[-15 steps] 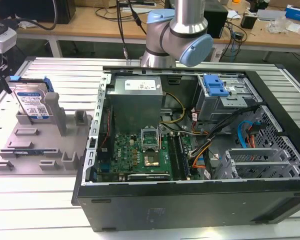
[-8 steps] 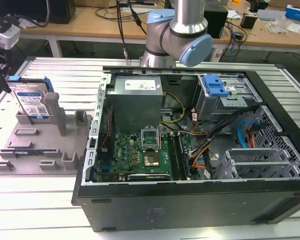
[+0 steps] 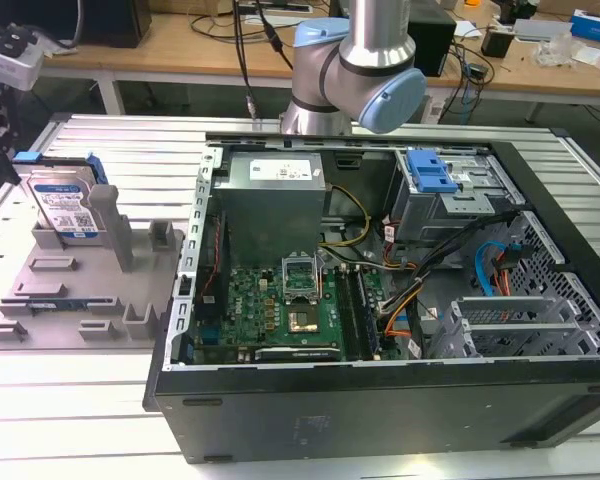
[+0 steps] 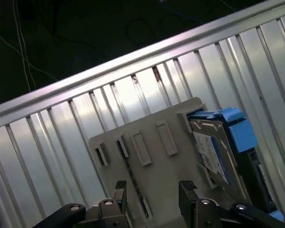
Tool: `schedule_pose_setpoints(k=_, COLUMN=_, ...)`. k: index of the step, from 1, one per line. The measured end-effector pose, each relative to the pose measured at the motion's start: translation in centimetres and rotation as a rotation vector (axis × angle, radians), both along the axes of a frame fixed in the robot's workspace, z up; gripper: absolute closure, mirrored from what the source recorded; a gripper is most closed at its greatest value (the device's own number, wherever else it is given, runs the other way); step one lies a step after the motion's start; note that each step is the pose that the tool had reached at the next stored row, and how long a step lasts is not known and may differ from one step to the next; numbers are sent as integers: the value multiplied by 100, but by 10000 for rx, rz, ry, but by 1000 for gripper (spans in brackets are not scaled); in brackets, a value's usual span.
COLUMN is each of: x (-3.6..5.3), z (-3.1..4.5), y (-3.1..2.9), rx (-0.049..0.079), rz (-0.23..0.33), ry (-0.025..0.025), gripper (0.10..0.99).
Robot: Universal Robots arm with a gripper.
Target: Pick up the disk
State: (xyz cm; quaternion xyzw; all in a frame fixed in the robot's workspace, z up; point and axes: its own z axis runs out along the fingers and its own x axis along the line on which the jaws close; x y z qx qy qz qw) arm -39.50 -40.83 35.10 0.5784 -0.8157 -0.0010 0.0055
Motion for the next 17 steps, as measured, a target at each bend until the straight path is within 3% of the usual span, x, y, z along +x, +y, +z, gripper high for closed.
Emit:
schedule_pose_setpoints(k=3, x=0, z=-1, y=0, rx=0, rz=556, ry=0, gripper=529)
schedule_pose_setpoints(k=5, x=0, z=-2, y=0, rx=1, rz=1319, ry=0, gripper=529)
schedule_pose_setpoints(k=7, x=0, z=-3, y=0, rx=1, rz=1679, ry=0, gripper=529)
schedule_pose_setpoints(k=12, x=0, z=-5, y=0, rx=0, rz=3188, ry=0, gripper=529)
schedule_pose_setpoints(k=14, x=1, z=-8, y=0, rx=2, rz=3596, ry=-3, gripper=529)
schedule_pose_setpoints(k=17, x=1, z=-6, y=1, rx=0, rz=3606, ry=-1, gripper=529)
